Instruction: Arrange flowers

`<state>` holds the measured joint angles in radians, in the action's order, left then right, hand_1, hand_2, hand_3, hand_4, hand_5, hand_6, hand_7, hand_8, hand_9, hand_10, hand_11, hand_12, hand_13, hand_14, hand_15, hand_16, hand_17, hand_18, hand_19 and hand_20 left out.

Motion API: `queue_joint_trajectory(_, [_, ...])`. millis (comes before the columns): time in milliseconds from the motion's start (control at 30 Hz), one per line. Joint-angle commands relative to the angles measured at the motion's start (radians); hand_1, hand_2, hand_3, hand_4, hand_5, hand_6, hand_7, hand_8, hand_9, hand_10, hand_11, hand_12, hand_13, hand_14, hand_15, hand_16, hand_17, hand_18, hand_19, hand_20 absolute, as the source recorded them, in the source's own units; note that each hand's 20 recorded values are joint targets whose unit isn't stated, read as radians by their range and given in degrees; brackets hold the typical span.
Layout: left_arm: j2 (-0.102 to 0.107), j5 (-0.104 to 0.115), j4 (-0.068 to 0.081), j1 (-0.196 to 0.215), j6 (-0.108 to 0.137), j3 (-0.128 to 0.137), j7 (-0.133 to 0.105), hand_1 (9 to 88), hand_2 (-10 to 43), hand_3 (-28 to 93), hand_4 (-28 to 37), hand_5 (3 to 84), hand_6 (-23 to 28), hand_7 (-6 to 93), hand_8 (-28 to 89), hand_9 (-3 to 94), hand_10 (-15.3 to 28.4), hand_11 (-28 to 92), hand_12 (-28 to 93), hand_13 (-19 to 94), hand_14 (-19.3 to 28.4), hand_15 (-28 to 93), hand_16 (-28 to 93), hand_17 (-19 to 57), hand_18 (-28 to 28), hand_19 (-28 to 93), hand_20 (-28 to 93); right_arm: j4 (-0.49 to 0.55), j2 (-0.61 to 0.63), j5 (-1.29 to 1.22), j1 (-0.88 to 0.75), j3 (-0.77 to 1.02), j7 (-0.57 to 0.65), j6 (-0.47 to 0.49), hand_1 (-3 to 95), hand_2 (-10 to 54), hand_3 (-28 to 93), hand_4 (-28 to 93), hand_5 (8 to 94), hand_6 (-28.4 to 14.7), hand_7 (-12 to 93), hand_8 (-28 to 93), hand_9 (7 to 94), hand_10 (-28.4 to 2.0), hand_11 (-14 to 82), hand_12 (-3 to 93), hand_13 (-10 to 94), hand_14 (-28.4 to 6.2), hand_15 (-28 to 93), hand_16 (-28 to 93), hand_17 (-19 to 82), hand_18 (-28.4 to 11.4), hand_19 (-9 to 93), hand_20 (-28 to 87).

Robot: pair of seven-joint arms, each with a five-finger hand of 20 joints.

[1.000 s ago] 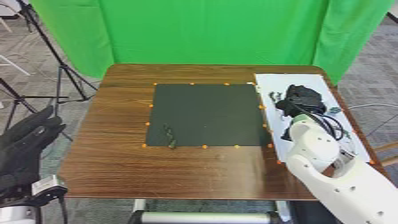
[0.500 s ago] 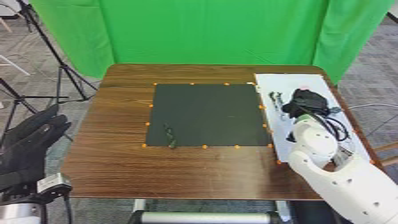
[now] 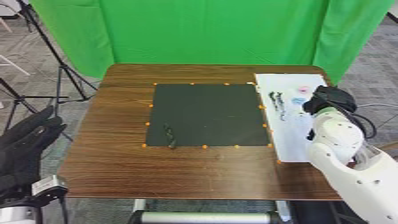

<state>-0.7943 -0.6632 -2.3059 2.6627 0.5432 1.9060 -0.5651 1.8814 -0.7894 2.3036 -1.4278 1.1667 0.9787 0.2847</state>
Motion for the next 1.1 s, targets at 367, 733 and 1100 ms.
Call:
queue_joint_trajectory(367, [0.037,0.038,0.001,0.030,0.024,0.004,-0.059,29.6,1.7,79,-18.2,36.0,8.2,18.1,-12,31.2,18.3,39,7,18,23.0,62,-16,-12.1,20.3,55,8,0.063,0.038,-0.075,-0.208,0.142,0.042,-0.028,34.0,-3.8,73,-20,65.6,-9.8,21,-9,76.8,-16.2,67.6,36.7,78,-12.9,87,25,35,-27.3,93,3])
queue_joint_trajectory(733, [0.063,0.049,0.008,0.018,0.026,-0.015,-0.073,29.5,1.6,79,-18.2,36.0,8.3,18.1,-12,31.3,18.3,39,7,18,23.0,62,-16,-12.1,20.2,55,8,0.044,0.080,-0.049,-0.221,0.130,0.058,-0.081,35.2,-5.3,73,-21,62.2,-11.2,18,-9,75.9,-17.1,67.5,35.6,78,-13.0,87,24,36,-27.4,93,1])
queue_joint_trajectory(1100, [0.067,0.068,0.010,0.020,0.022,-0.017,-0.087,29.5,1.6,79,-18.3,36.1,8.3,17.9,-12,31.3,18.3,39,7,18,23.0,62,-16,-12.0,20.2,55,8,0.036,0.091,-0.050,-0.210,0.136,0.121,-0.057,36.1,-6.2,73,-21,60.9,-13.4,15,-8,74.4,-18.8,66.1,34.4,77,-13.7,86,23,36,-27.0,93,-3])
